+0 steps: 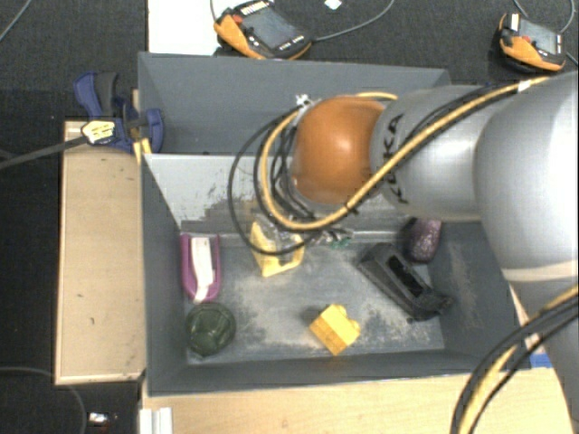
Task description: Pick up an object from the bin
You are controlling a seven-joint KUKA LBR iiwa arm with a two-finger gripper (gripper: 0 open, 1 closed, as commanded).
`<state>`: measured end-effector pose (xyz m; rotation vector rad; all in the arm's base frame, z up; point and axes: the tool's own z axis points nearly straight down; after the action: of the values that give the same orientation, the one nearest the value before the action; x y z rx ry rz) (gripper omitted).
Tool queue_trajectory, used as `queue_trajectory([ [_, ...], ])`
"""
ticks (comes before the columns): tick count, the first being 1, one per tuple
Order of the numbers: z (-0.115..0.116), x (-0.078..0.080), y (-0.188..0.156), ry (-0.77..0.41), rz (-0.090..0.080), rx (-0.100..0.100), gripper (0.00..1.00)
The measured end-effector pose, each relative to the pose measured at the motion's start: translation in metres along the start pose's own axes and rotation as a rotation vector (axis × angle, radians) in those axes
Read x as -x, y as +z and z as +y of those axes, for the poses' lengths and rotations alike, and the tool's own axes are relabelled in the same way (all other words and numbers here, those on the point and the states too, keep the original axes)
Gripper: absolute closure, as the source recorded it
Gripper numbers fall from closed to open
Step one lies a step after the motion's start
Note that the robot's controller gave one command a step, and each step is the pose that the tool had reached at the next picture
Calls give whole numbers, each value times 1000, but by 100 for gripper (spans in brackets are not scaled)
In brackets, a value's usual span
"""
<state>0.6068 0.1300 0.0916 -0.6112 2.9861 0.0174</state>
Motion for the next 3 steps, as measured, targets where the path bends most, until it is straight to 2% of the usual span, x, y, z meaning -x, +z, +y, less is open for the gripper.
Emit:
queue_trajectory([
  [1,2,-20,-10,0,29,1,100],
  [2,1,-12,-13,2,17,1,100],
  [3,1,-12,-17,8,11,1,100],
])
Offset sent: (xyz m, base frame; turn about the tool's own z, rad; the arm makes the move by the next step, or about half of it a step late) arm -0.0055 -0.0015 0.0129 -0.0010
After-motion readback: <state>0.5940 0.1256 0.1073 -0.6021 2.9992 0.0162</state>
